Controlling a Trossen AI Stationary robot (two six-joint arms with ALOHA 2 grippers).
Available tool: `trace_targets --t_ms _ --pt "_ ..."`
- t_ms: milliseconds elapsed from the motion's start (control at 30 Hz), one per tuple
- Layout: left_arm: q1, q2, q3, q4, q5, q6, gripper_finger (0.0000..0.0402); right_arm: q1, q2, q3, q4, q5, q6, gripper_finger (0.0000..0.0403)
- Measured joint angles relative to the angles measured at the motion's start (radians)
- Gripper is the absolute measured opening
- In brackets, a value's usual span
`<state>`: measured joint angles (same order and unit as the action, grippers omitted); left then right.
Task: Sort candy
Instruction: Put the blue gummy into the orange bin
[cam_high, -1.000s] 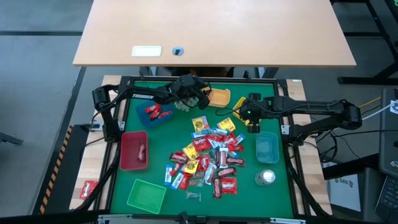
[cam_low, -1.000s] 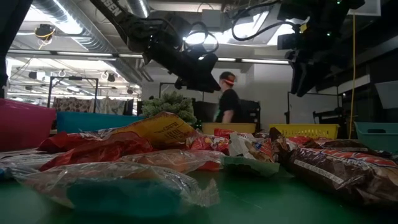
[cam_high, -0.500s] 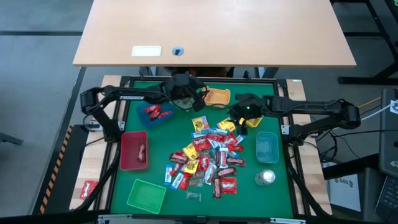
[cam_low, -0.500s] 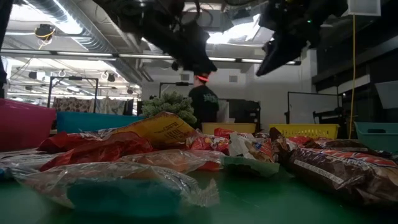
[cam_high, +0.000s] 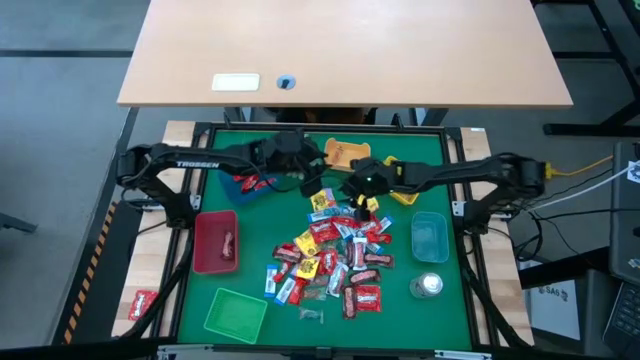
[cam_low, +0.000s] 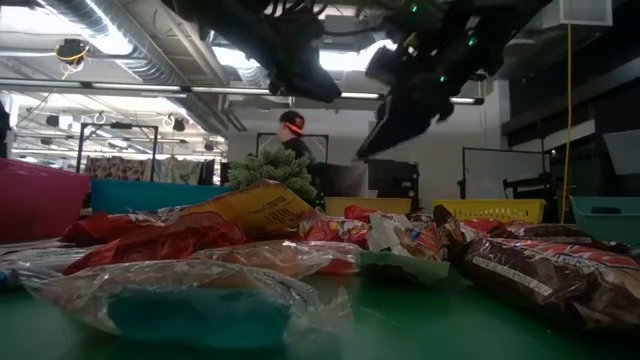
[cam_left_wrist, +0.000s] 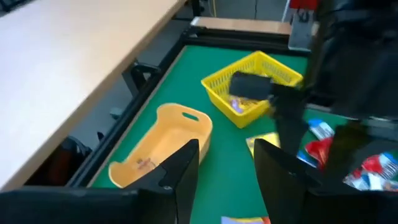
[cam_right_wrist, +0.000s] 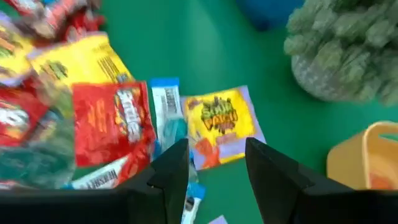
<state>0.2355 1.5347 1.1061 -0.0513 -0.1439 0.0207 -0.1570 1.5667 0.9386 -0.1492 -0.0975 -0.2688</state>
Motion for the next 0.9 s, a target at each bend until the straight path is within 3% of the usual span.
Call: trace_targets --t_ms 300,900 --pt "-0.017 0.0 0.0 -0.047 -0.003 -0.011 0.0141 0.0 0.137 0.0 0.099 -0.067 0.0 0.0156" --pt "-0.016 0.001 0.0 -0.084 -0.01 -0.012 0.0141 0.0 0.241 0.0 0.15 -0.13 0.003 0.0156"
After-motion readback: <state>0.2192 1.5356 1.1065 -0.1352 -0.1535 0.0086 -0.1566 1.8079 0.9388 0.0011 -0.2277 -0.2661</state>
